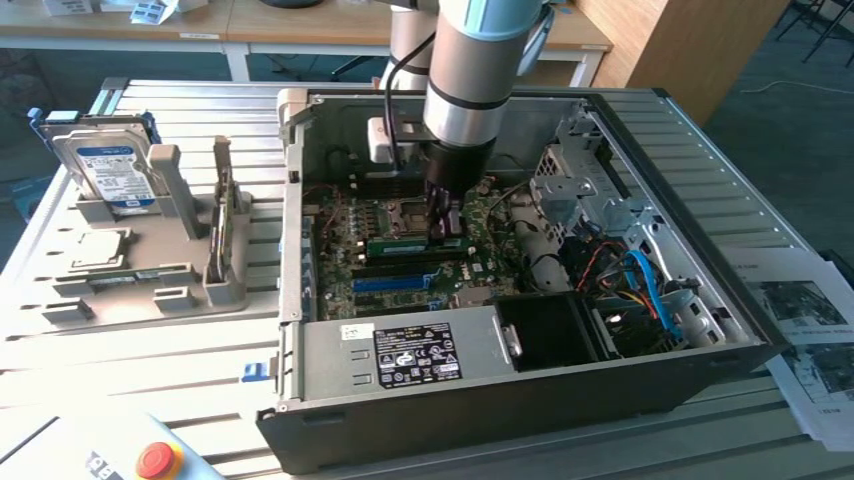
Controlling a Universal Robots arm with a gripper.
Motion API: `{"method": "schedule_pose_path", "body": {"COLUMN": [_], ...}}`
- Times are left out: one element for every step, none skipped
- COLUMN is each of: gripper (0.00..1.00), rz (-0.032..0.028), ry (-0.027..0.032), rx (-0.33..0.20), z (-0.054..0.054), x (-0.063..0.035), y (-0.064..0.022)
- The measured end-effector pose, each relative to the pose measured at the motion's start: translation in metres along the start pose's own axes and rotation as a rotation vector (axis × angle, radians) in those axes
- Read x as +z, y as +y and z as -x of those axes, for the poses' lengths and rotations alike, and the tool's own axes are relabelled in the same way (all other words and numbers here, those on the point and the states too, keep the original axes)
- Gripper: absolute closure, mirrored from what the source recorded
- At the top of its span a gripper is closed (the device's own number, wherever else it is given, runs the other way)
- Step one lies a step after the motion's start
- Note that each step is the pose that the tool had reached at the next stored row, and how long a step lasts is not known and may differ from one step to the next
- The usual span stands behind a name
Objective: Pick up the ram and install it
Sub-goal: 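Insert the ram into the slot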
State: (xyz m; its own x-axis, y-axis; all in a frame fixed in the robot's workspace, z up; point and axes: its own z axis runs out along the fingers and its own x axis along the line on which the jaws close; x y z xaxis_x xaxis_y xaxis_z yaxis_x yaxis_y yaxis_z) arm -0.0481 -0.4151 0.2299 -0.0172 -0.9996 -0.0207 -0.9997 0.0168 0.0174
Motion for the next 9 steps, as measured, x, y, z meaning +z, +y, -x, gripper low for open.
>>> {"method": "schedule_pose_path", "body": {"gripper": [0.88,0.88,0.88,0.88,0.88,0.88,0.88,0.88,0.88], "rz": [0.0000,0.0000,0.0000,-0.0001,-0.0001,0.0000,-0.0001,0.0000,0.0000], "ry": [0.0000,-0.0001,0.0000,0.0000,-0.0001,-0.0001,-0.0001,0.0001,0.0002], "rx": [0.000,0.000,0.001,0.001,0.001,0.002,0.002,0.002,0.002], "z": [0.0000,0.0000,0.0000,0.0000,0.0000,0.0000,0.0000,-0.0001,-0.0001], "x": [0.0001,0.0004,0.0006,0.0009,0.0013,0.0016,0.0020,0.0020,0.0020], "y": [0.0000,0.0000,0.0000,0.0000,0.0000,0.0000,0.0000,0.0000,0.0000]}}
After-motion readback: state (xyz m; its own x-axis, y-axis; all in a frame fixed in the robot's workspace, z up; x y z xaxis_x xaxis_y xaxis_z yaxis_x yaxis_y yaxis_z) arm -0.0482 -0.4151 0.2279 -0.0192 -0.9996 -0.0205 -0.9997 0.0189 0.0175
